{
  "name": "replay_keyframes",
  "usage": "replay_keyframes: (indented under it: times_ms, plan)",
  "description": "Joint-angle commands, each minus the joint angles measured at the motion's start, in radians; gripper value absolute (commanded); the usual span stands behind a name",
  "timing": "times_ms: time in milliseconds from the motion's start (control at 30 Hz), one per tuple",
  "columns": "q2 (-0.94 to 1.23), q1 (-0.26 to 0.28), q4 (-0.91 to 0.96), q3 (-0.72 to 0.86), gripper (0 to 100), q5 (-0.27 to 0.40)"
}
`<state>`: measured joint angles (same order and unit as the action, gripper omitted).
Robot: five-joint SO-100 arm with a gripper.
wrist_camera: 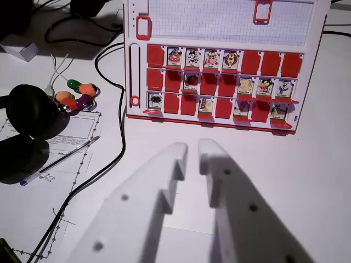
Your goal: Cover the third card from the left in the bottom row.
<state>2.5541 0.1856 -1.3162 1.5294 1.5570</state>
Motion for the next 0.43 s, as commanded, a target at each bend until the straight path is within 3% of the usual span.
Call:
replay_keyframes:
  times_ms: [0,400]
  plan:
    - [0.018,-0.005,0.003,-0.011,2,0.009]
    - [0.071,0.009,0.021,0.038,2,0.000]
